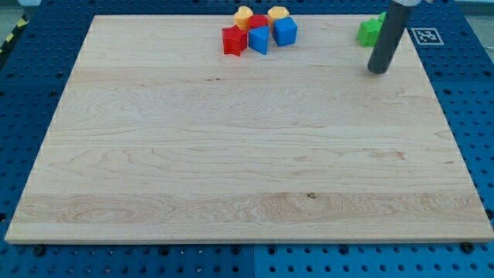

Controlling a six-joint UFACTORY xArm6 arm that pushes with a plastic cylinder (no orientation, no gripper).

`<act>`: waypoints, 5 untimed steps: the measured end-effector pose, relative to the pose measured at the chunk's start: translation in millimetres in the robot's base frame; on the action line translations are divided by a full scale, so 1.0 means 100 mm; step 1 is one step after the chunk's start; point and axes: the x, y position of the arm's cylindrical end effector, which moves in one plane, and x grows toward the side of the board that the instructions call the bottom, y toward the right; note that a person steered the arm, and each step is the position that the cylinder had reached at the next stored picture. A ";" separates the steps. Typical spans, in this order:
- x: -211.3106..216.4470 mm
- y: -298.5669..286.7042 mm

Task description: Separate the yellow heart from the group of blocks

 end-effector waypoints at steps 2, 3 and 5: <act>0.11 -0.01; -0.09 -0.23; -0.41 -0.54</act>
